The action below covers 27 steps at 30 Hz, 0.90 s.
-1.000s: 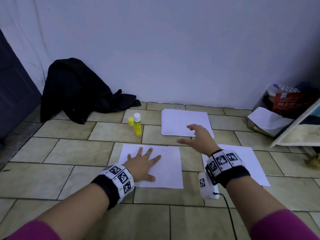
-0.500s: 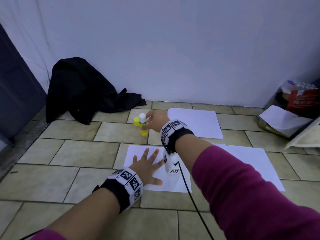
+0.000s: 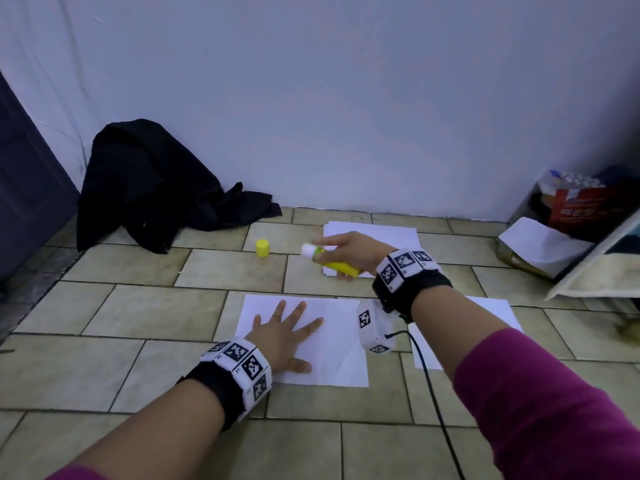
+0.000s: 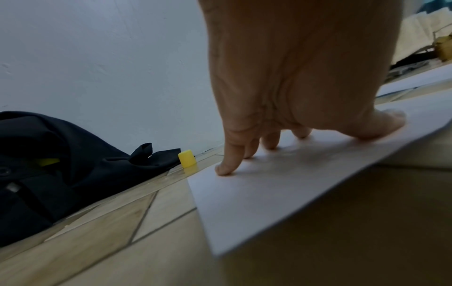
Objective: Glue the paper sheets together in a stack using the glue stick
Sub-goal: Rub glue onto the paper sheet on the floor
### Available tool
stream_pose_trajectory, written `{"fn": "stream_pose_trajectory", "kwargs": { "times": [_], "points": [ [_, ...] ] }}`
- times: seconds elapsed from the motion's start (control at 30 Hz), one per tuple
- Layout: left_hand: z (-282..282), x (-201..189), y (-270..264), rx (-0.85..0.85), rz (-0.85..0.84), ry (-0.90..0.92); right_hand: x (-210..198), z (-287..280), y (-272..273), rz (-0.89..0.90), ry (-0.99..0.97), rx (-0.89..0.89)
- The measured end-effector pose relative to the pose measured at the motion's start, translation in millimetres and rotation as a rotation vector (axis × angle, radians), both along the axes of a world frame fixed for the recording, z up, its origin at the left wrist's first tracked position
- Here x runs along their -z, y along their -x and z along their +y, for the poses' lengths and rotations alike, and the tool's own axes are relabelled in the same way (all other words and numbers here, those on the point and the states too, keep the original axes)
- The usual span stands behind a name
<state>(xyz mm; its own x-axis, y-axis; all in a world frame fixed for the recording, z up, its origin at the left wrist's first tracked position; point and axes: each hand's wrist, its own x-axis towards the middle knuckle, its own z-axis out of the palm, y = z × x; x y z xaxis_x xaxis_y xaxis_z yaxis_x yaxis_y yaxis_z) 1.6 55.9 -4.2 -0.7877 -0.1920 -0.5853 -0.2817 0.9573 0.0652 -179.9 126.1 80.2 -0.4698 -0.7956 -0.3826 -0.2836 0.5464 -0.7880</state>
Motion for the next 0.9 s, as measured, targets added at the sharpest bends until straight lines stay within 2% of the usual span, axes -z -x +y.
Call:
{"fn": "stream_pose_trajectory", "kwargs": {
  "times": [0.07,0.1,0.23,0.3,0.47,0.67,0.9],
  "points": [
    [1,-1,0,-0.019,0.022,-0.021,-6,21,9,0.274,-0.178,-0.038],
    [2,-2,0,-0.031,0.030,-0.030,-7,29,13,0.331,-0.203,-0.007],
    [10,-5,7,-0.099,0.038,-0.036,-1,49,23,0.260,-0.064,0.237],
    [14,-7,10,-0.127,0.037,-0.027,6,54,22,0.251,-0.017,0.276],
    [17,-7,12,-0.144,0.037,-0.017,26,54,2,0.281,0.135,0.253],
    [19,-6,11,-0.155,0.040,-0.017,49,48,-12,0.458,0.162,0.228],
    [18,-6,12,-0.158,0.040,-0.019,54,60,-19,0.529,0.161,0.191]
  ]
}}
